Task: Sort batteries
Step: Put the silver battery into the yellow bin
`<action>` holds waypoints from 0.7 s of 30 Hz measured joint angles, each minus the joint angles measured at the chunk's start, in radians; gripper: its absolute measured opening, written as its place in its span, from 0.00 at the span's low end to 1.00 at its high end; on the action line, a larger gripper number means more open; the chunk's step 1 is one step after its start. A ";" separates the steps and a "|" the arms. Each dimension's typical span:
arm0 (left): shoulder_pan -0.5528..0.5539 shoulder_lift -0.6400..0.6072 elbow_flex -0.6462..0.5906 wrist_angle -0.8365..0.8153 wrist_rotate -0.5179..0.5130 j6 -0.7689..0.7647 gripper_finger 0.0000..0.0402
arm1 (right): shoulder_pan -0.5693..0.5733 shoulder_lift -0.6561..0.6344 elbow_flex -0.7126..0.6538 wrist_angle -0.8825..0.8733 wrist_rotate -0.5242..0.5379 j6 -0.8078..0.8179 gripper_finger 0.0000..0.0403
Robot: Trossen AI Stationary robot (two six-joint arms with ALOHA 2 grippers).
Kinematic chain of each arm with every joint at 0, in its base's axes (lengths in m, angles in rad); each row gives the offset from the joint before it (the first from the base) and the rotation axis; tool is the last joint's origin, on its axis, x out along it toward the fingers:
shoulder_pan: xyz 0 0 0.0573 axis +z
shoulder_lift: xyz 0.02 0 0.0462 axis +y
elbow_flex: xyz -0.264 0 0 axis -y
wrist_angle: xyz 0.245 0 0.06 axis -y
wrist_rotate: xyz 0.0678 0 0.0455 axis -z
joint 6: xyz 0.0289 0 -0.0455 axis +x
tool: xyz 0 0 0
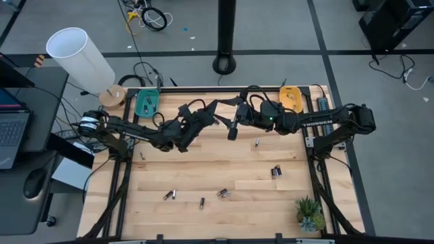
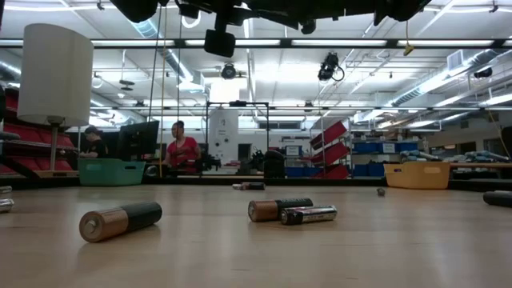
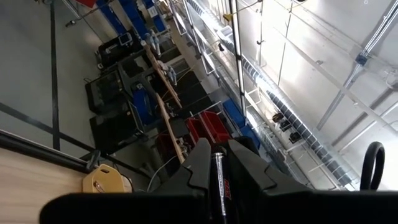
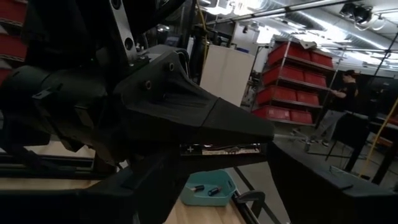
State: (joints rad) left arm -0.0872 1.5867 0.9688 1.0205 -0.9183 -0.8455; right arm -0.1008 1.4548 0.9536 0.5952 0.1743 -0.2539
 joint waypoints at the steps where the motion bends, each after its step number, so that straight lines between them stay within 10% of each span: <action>1: 0.000 0.000 0.000 -0.001 0.000 0.000 0.10 | 0.000 0.000 0.000 -0.003 -0.002 0.000 0.67; 21: 0.001 0.000 0.000 -0.002 0.053 0.001 0.10 | 0.001 -0.002 0.000 0.007 -0.037 -0.018 0.72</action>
State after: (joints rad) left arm -0.0864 1.5867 0.9688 1.0183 -0.8653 -0.8448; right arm -0.1000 1.4528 0.9539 0.6023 0.1369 -0.2719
